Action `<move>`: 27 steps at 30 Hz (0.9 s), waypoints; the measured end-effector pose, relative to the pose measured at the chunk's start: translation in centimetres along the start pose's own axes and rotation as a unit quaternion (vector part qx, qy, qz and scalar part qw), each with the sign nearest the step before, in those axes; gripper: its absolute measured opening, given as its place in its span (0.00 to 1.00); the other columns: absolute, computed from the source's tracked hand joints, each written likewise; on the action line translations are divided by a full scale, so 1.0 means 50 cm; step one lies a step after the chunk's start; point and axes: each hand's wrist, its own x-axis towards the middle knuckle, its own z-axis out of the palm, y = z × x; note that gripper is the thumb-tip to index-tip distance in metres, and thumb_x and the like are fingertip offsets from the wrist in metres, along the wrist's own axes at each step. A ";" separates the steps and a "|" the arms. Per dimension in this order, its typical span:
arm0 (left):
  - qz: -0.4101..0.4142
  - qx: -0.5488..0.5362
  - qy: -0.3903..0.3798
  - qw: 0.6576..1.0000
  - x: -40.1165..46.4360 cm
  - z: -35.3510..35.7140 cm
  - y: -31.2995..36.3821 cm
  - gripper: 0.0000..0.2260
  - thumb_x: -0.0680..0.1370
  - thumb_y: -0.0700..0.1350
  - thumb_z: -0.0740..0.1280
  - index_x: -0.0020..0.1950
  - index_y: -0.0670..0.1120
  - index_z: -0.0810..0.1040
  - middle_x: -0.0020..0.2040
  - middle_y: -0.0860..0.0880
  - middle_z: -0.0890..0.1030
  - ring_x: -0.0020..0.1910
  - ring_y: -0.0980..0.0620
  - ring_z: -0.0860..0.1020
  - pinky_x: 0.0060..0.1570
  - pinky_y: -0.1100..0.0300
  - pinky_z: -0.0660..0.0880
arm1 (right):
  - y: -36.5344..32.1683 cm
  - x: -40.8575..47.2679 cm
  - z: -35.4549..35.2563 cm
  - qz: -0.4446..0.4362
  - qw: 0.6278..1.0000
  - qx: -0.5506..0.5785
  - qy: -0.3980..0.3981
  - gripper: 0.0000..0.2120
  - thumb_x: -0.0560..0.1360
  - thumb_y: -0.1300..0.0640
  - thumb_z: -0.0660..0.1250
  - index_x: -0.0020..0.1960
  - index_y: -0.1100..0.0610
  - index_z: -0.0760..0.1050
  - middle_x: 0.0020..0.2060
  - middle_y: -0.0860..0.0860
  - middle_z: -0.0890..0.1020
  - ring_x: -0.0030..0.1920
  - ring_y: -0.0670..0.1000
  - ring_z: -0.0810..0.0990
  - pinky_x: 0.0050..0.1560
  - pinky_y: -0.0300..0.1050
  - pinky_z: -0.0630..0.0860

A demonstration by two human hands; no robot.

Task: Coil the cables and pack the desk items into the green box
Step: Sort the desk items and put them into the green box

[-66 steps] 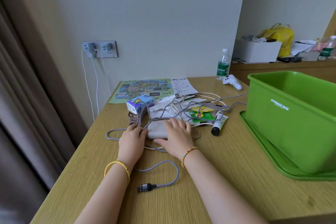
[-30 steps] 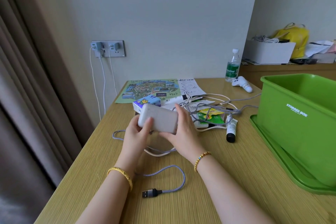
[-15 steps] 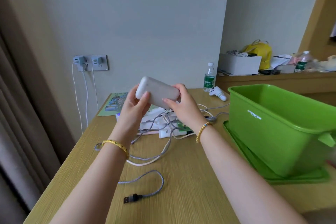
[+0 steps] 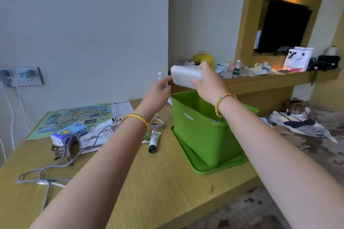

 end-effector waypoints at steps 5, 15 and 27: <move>-0.003 0.232 -0.174 0.957 -0.024 0.077 -0.017 0.20 0.79 0.53 0.59 0.69 0.48 0.69 0.68 0.45 0.72 0.64 0.47 0.72 0.63 0.58 0.65 | 0.106 0.017 -0.033 0.092 0.968 -0.178 -0.149 0.25 0.76 0.61 0.62 0.69 0.63 0.57 0.54 0.60 0.76 0.50 0.59 0.76 0.41 0.45 0.68; -0.065 0.293 -0.143 0.943 -0.036 0.103 -0.072 0.22 0.80 0.55 0.57 0.73 0.58 0.59 0.66 0.42 0.73 0.66 0.43 0.71 0.69 0.40 0.59 | 0.137 0.002 0.024 0.095 0.858 -0.319 -0.391 0.10 0.75 0.66 0.56 0.51 0.66 0.74 0.47 0.58 0.77 0.43 0.54 0.73 0.41 0.43 0.69; -0.083 0.202 -0.069 0.973 -0.087 0.047 -0.171 0.13 0.79 0.46 0.58 0.62 0.46 0.75 0.55 0.43 0.80 0.50 0.43 0.79 0.48 0.56 0.75 | 0.020 -0.011 0.046 -0.030 0.986 -0.002 -0.166 0.24 0.75 0.74 0.51 0.65 0.58 0.72 0.64 0.54 0.75 0.65 0.52 0.73 0.66 0.47 0.68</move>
